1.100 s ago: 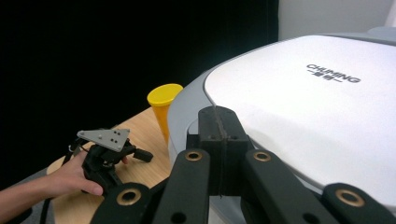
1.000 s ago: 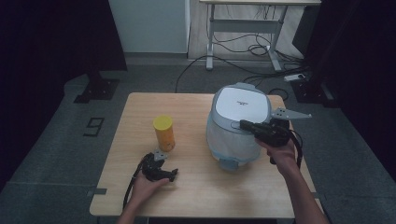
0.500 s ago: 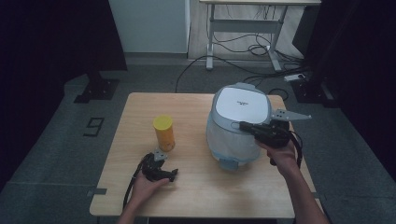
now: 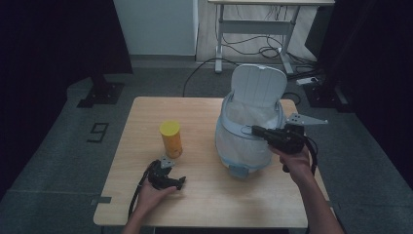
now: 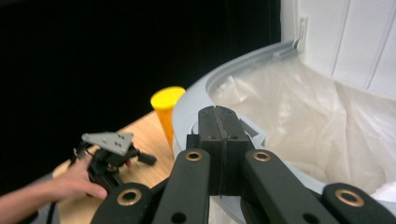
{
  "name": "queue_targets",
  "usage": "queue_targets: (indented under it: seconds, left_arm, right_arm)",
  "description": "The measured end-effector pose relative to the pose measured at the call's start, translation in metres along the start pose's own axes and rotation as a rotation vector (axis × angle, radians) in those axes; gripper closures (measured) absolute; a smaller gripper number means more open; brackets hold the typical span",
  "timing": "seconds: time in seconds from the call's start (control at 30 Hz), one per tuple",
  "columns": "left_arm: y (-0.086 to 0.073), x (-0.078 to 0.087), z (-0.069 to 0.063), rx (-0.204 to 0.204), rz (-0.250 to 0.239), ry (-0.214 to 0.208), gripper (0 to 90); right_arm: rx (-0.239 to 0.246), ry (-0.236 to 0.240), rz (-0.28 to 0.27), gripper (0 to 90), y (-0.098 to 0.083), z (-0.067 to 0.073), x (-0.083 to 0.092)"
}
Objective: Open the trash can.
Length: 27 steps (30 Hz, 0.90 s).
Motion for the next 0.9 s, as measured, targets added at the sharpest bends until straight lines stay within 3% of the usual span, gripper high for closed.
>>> queue_targets:
  seconds: [0.03,0.3,0.43,0.63,0.8,0.9]
  left_arm:
    - [0.0,0.0,0.0,0.001,0.0,0.0,3.7]
    - [0.0,0.0,0.0,0.0,0.0,0.0,3.7]
    - [0.0,0.0,0.0,0.001,0.0,0.0,3.7]
    - [0.0,0.0,0.0,0.0,-0.001,0.0,3.7]
    - [0.0,0.0,0.0,0.001,-0.002,0.001,3.7]
    - [0.0,0.0,0.0,0.001,-0.002,0.001,3.8]
  right_arm:
    - [0.004,-0.003,-0.023,89.7,-0.001,0.001,0.007]
    - [0.017,-0.043,-0.044,89.5,-0.018,0.0,0.035]
    - [0.004,-0.053,-0.054,83.0,-0.034,-0.007,0.049]
    - [-0.01,-0.085,-0.046,65.8,-0.06,-0.02,0.06]
    - [-0.04,-0.127,-0.028,47.2,-0.085,-0.03,0.056]
    - [-0.05,-0.146,-0.003,40.9,-0.102,-0.037,0.05]
Point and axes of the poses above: each handheld gripper's, and its own axes: x roughly backward along the jaws, y roughly out of its top, z roughly to its left, the point moved 1 cm from there along -x, roughly forward along the jaws, and after that the axes turned 8 degrees about z, right-handed, at the moved point
